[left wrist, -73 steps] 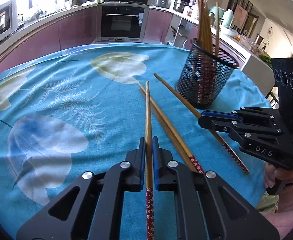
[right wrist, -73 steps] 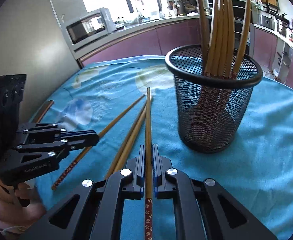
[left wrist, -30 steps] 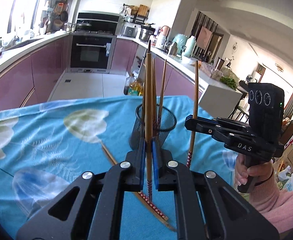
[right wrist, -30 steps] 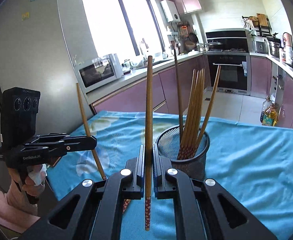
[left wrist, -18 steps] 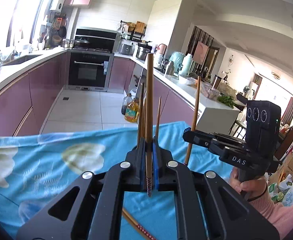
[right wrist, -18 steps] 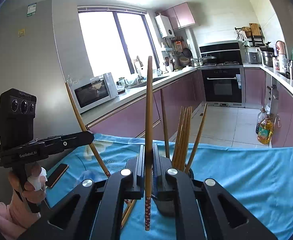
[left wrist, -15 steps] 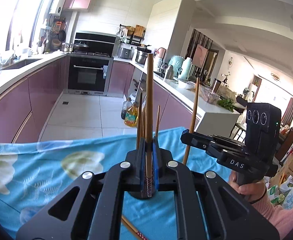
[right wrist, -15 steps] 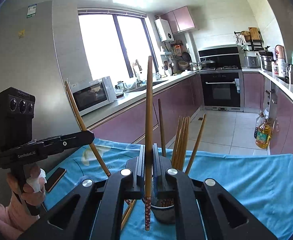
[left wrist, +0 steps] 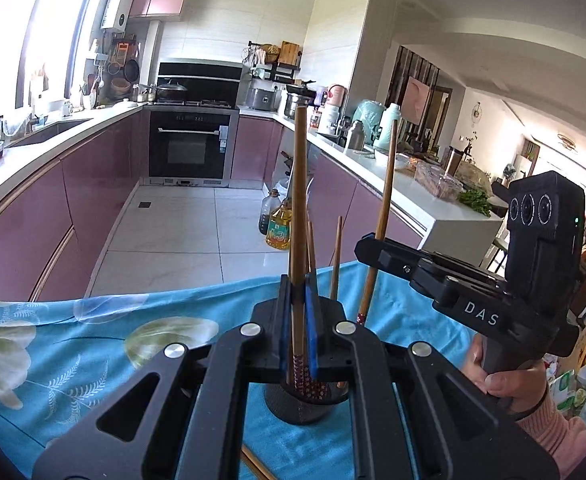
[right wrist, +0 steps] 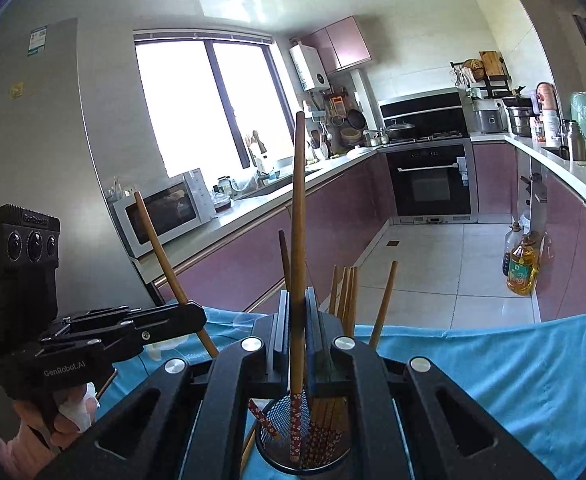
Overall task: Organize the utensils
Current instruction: 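Lower both chopsticks into the mesh cup and open both tools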
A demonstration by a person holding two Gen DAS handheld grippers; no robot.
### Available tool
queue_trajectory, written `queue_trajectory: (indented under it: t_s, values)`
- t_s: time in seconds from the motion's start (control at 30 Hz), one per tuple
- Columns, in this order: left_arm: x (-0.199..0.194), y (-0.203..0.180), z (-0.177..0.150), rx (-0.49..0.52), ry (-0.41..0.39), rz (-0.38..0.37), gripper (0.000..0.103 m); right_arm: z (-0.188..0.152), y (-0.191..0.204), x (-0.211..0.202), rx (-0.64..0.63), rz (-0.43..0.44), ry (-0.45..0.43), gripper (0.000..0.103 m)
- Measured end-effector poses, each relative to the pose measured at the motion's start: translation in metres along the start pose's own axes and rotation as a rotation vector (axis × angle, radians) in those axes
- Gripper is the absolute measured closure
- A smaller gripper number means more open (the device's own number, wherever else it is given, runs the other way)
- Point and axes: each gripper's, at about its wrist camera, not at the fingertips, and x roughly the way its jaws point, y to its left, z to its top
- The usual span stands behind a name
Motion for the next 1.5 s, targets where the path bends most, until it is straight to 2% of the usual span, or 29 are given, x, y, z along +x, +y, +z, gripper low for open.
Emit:
queue_trajectory:
  t_s: [0.5, 0.7, 0.97, 1.1, 1.17, 1.23, 1.27, 1.33, 1.5]
  values:
    - [0.063, 0.007, -0.033, 0.062, 0.202, -0.013, 0.095, -0.035, -0.008, 0.038, 0.001, -0.034, 0.210, 0.095]
    - [0.078, 0.009, -0.037, 0.058, 0.214, -0.002, 0.094, -0.037, -0.006, 0.038, 0.012, -0.042, 0.210, 0.093]
    - [0.062, 0.011, -0.046, 0.041, 0.168, 0.009, 0.088, -0.038, -0.001, 0.023, 0.005, -0.024, 0.182, 0.080]
    - [0.040, 0.014, -0.055, 0.028, 0.121, 0.027, 0.076, -0.042, 0.012, 0.010, -0.016, 0.010, 0.169, 0.073]
    - [0.029, 0.017, -0.061, 0.025, 0.104, 0.038, 0.074, -0.046, 0.020, 0.003, -0.037, 0.033, 0.168, 0.068]
    - [0.016, 0.020, -0.070, 0.024, 0.092, 0.051, 0.065, -0.053, 0.032, -0.004, -0.070, 0.063, 0.175, 0.063]
    - [0.010, 0.022, -0.075, 0.023, 0.088, 0.060, 0.062, -0.058, 0.037, -0.005, -0.083, 0.078, 0.187, 0.059]
    - [0.001, 0.028, -0.087, 0.019, 0.083, 0.105, 0.047, -0.070, 0.046, -0.003, -0.101, 0.102, 0.225, 0.057]
    - [-0.011, 0.048, -0.121, -0.037, 0.124, 0.168, 0.042, -0.112, 0.064, 0.015, -0.142, 0.105, 0.352, 0.057]
